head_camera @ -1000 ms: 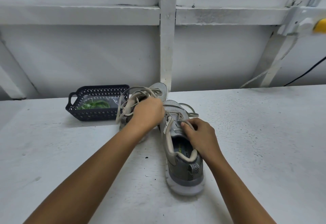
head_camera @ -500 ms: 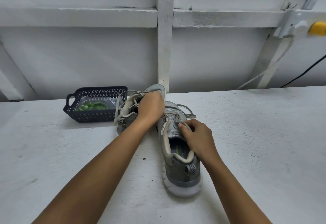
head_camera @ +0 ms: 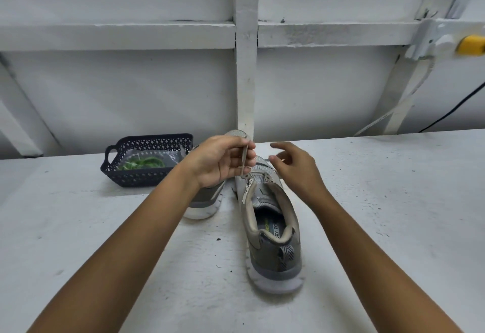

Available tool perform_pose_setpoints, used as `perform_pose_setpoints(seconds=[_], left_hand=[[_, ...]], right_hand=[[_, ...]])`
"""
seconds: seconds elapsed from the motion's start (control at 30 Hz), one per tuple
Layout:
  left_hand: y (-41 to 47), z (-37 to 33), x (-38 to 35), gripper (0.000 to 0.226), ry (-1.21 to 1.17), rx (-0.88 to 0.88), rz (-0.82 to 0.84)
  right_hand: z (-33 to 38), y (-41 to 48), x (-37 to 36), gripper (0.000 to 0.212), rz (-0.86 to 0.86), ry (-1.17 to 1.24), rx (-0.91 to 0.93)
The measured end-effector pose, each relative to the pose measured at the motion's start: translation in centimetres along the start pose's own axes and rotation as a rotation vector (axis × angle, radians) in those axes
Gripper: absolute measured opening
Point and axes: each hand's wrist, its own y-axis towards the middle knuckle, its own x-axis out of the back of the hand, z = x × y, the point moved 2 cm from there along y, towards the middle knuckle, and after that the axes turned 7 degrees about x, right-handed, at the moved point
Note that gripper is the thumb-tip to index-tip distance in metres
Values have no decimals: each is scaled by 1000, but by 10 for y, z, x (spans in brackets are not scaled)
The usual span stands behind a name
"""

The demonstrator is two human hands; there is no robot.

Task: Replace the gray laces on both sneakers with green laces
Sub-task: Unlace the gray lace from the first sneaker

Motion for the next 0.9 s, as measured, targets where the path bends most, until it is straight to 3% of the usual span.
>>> perform_pose_setpoints(seconds=[0.1, 0.2, 0.33, 0.47, 0.63, 0.8, 0.9], left_hand=[[-5, -1, -3, 20, 18, -12, 27], [-7, 0, -3, 20, 44, -19, 30], [-10, 2, -3, 21, 61, 26, 37], [-12, 5, -7, 25, 13, 133, 110], [-18, 0, -16, 35, 140, 84, 268], [-15, -19, -18, 40, -37, -67, 335], [-9, -35, -2, 46, -149, -171, 283]], right_hand=[[11, 17, -12, 42, 277, 40, 99], [16, 27, -30, 33, 374, 34, 151], [18, 37, -41, 23, 278, 71, 144], [23, 51, -35, 8, 19, 29, 249], [35, 66, -24, 12, -94, -32, 363], [36, 41, -33, 22, 219, 53, 279], [36, 20, -40, 7, 346, -15, 306]])
